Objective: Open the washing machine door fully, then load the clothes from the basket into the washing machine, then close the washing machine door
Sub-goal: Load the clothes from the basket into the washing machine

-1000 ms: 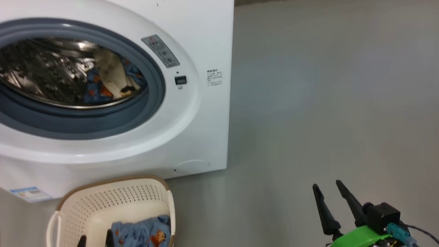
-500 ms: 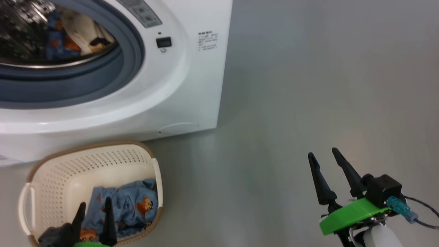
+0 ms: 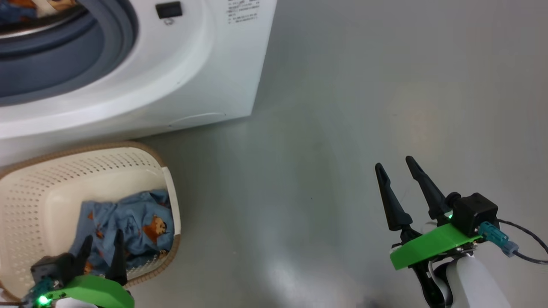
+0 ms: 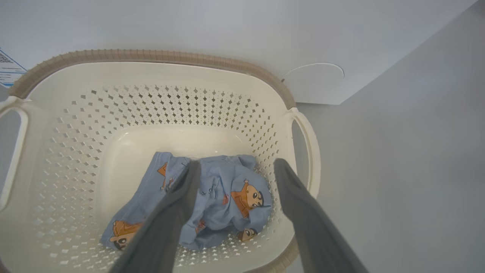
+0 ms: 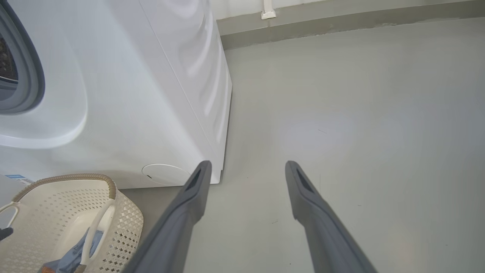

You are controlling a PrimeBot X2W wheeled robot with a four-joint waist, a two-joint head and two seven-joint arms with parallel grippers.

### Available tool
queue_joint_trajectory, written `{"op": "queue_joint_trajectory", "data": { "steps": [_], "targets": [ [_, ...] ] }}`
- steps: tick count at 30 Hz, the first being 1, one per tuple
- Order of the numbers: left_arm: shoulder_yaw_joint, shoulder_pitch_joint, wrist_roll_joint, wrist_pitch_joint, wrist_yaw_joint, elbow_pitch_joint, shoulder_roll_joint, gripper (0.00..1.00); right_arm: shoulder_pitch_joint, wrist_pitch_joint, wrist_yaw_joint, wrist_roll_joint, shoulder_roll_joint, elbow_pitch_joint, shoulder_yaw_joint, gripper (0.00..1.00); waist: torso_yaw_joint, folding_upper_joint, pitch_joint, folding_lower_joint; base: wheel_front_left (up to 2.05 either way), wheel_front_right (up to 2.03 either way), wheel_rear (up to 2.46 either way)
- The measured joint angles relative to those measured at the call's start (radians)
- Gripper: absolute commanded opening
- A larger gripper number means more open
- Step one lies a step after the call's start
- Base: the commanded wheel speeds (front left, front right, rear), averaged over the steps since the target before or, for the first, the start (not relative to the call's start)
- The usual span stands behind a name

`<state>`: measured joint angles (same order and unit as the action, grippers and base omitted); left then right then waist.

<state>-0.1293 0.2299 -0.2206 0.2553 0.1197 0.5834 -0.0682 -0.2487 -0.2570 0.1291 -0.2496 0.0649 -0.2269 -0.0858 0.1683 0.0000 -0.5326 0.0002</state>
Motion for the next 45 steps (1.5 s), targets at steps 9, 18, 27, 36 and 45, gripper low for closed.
{"op": "queue_joint_trajectory", "data": {
  "steps": [9,18,27,36,45],
  "targets": [
    [-0.008,0.089,0.012,0.000,0.004,0.111,-0.061,1.00,-0.036,0.000,0.000,-0.011,-0.005,0.007,-0.009,1.00,0.030,0.0000,-0.081,0.0000,0.00,0.00,0.00],
    [0.036,0.177,0.002,0.000,0.008,0.267,-0.134,1.00,-0.051,0.000,0.000,-0.040,-0.010,0.010,-0.033,1.00,0.061,0.0000,-0.158,0.0000,0.00,0.00,0.00],
    [0.114,0.289,-0.060,-0.062,0.009,0.369,-0.215,1.00,-0.081,0.000,0.000,-0.079,-0.013,0.014,-0.066,1.00,0.088,0.0000,-0.228,-0.0001,0.00,0.00,0.00],
    [0.173,0.376,-0.114,-0.207,0.009,0.417,-0.276,1.00,-0.085,0.000,0.000,-0.106,-0.013,0.017,-0.091,1.00,0.110,0.0000,-0.268,-0.0001,0.00,0.00,0.00],
    [0.183,0.418,-0.139,-0.328,0.009,0.447,-0.308,1.00,-0.103,0.000,0.000,-0.132,-0.014,0.019,-0.100,1.00,0.138,0.0000,-0.296,-0.0001,0.00,0.00,0.00]
  ]
}}
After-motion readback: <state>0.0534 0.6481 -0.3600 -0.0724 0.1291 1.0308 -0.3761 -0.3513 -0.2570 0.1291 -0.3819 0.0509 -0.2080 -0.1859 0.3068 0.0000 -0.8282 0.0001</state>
